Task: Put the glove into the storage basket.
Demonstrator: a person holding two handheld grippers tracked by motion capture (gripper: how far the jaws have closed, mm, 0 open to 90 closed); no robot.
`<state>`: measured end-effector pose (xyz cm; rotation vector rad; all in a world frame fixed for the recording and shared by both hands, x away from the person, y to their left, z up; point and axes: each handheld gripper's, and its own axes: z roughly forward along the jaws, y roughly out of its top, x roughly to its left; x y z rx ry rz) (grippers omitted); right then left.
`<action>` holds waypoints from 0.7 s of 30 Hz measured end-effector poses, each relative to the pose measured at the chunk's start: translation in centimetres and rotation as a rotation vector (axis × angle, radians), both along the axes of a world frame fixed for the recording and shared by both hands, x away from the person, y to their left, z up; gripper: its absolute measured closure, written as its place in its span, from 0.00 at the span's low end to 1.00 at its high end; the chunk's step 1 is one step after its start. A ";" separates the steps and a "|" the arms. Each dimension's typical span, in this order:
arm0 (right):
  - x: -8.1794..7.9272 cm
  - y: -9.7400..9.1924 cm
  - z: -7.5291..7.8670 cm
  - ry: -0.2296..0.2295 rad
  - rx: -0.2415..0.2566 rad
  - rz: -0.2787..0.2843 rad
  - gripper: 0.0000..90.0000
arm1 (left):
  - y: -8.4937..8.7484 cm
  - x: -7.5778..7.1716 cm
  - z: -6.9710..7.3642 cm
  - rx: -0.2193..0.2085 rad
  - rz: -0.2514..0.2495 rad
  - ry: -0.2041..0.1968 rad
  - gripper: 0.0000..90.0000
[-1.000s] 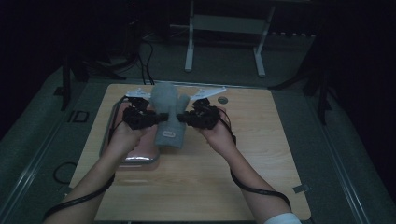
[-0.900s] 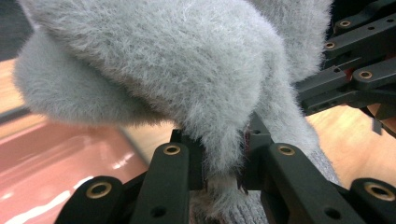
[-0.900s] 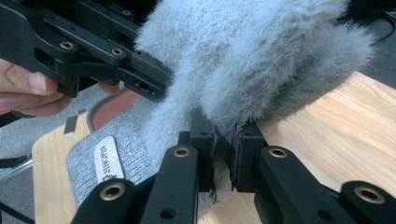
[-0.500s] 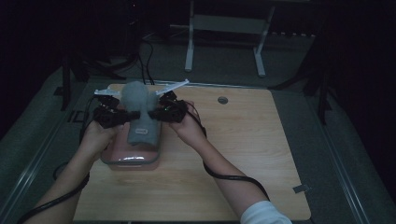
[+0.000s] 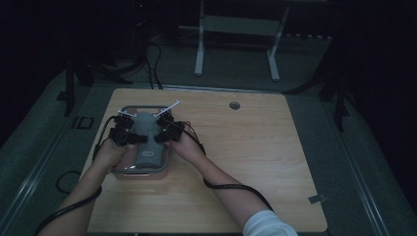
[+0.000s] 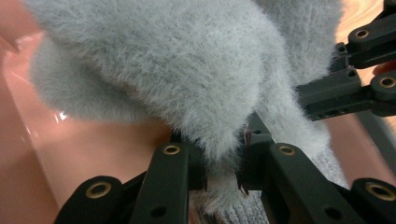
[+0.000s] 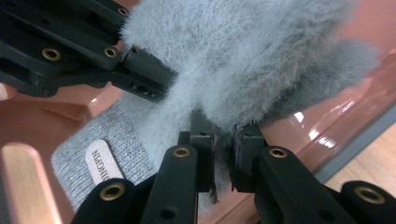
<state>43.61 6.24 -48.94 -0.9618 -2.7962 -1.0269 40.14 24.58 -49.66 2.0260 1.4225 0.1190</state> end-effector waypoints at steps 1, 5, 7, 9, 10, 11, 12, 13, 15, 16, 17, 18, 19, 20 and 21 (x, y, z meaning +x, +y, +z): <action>0.1 0.1 -0.2 -0.001 -0.006 -0.001 0.91 | 0.0 0.2 -0.2 0.005 0.003 0.008 0.86; 0.5 0.6 -0.8 0.001 -0.045 -0.017 0.91 | -0.3 0.8 -0.7 0.042 0.008 0.035 0.86; 0.5 0.9 -1.0 0.002 -0.061 -0.021 0.90 | -0.4 1.1 -1.0 0.048 0.018 0.048 0.85; 0.6 1.1 -1.1 0.005 -0.067 -0.023 0.89 | -0.5 1.2 -1.3 0.061 0.017 0.055 0.85; 0.7 1.1 -1.1 0.012 -0.065 -0.025 0.88 | -0.5 1.3 -1.5 0.062 0.022 0.058 0.85; 0.8 1.1 -1.1 0.014 -0.066 -0.022 0.87 | -0.6 1.3 -1.6 0.071 0.020 0.062 0.85; 0.8 1.1 -1.1 0.014 -0.066 -0.022 0.87 | -0.6 1.3 -1.6 0.071 0.020 0.062 0.84; 0.8 1.2 -1.1 0.017 -0.067 -0.019 0.83 | -0.7 1.4 -1.8 0.077 0.022 0.064 0.84; 0.7 1.2 -0.8 0.005 -0.070 -0.006 0.78 | -0.8 1.5 -2.0 0.098 0.022 0.066 0.83; 0.7 1.1 -0.6 0.007 -0.065 -0.005 0.76 | -0.8 1.5 -2.0 0.104 0.020 0.065 0.83; 0.8 0.9 -0.4 0.006 -0.052 -0.003 0.73 | -0.9 1.5 -2.1 0.106 0.022 0.064 0.83; 0.8 0.7 -0.1 0.001 -0.043 -0.001 0.73 | -0.9 1.6 -2.1 0.103 0.022 0.068 0.83; 0.8 0.7 -0.1 0.001 -0.043 -0.001 0.73 | -0.9 1.6 -2.1 0.103 0.022 0.068 0.82; 0.9 0.0 0.5 -0.011 -0.012 0.006 0.68 | -0.8 1.6 -2.2 0.104 0.025 0.070 0.81; 0.9 -0.2 0.8 -0.013 0.003 0.007 0.66 | -0.9 1.6 -2.3 0.106 0.025 0.067 0.80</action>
